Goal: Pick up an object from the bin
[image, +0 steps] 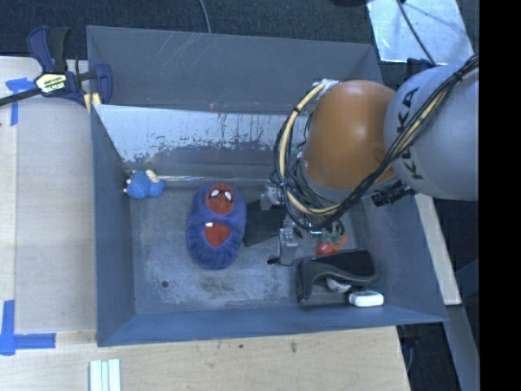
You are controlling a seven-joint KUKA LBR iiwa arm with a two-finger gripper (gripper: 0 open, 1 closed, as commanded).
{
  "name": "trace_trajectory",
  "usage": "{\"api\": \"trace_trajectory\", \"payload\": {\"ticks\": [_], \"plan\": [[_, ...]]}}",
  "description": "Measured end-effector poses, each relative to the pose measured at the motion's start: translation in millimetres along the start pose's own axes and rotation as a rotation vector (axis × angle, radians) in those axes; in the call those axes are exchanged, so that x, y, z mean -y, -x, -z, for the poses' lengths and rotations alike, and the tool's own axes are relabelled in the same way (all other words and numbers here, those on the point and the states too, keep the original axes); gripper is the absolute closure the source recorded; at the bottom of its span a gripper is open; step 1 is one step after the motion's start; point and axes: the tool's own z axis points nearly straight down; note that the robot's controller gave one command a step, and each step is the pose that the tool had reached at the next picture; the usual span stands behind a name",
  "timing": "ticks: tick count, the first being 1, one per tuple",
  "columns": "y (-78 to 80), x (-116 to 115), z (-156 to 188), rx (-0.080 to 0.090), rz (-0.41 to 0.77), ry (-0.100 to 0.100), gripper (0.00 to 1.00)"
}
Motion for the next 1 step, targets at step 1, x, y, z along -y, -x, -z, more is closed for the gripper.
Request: {"api": "trace_trajectory", "payload": {"ticks": [1], "plan": [[-34.5,-10.3,-89.9,0.0,-0.085,0.0,0.0]]}}
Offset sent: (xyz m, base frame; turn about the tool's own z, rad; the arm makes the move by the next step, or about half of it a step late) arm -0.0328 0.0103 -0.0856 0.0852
